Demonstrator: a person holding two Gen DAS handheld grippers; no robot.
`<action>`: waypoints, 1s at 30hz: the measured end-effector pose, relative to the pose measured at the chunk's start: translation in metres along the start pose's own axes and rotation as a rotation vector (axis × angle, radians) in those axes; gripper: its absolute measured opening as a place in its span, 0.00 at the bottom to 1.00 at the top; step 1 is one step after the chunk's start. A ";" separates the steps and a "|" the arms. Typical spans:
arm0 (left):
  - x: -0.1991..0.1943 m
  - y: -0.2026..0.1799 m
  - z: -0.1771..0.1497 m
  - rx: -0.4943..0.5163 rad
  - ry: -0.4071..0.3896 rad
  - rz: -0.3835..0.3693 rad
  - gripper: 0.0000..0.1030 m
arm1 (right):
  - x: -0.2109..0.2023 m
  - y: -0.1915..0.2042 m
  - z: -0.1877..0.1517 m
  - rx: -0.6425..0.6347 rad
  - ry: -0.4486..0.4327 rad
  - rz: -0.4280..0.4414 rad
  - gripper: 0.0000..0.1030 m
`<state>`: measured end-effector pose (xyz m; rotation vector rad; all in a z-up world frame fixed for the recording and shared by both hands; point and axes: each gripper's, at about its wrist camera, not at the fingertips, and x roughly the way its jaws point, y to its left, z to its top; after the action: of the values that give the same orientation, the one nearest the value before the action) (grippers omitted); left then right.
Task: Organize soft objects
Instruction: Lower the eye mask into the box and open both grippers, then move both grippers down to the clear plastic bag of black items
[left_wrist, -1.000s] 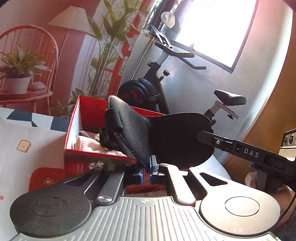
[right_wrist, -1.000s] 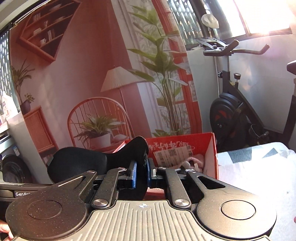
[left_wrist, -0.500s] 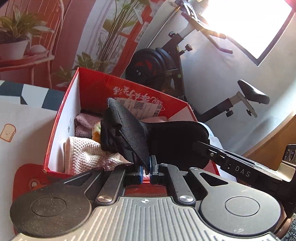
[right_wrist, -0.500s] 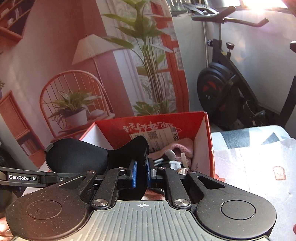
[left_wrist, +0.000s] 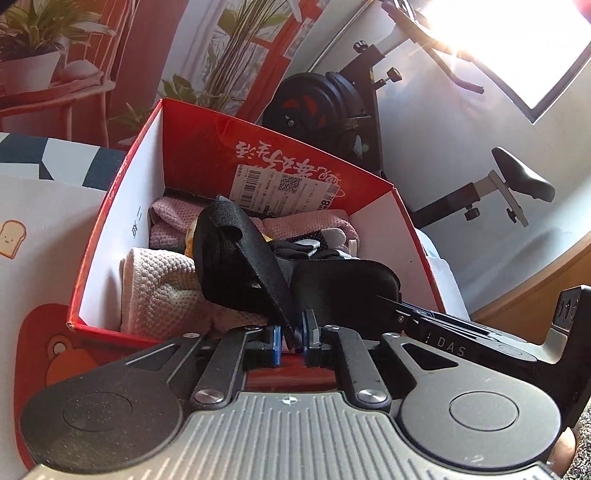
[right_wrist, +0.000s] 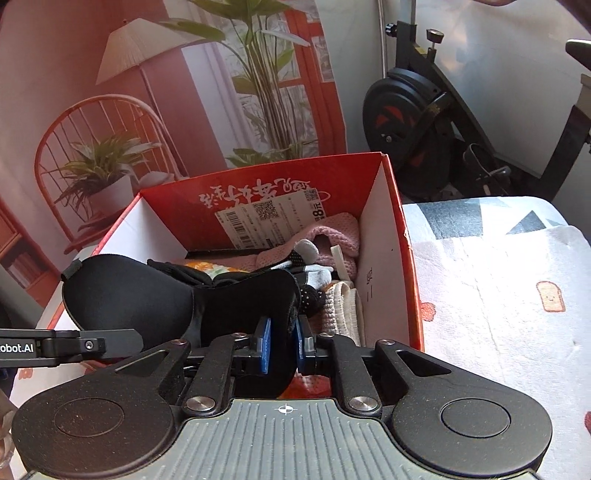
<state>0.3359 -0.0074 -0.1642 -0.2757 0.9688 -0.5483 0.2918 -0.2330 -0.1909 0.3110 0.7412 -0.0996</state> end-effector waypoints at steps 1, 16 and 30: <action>-0.003 -0.001 0.000 0.004 -0.006 0.007 0.24 | -0.001 0.000 0.000 -0.004 -0.002 -0.007 0.16; -0.058 -0.024 -0.006 0.183 -0.163 0.181 0.87 | -0.048 0.010 -0.010 -0.165 -0.153 -0.109 0.88; -0.071 -0.003 -0.058 0.286 -0.153 0.244 0.90 | -0.070 0.002 -0.049 -0.150 -0.181 -0.117 0.99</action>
<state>0.2543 0.0303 -0.1447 0.0570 0.7517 -0.4281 0.2091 -0.2170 -0.1770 0.1133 0.5828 -0.1796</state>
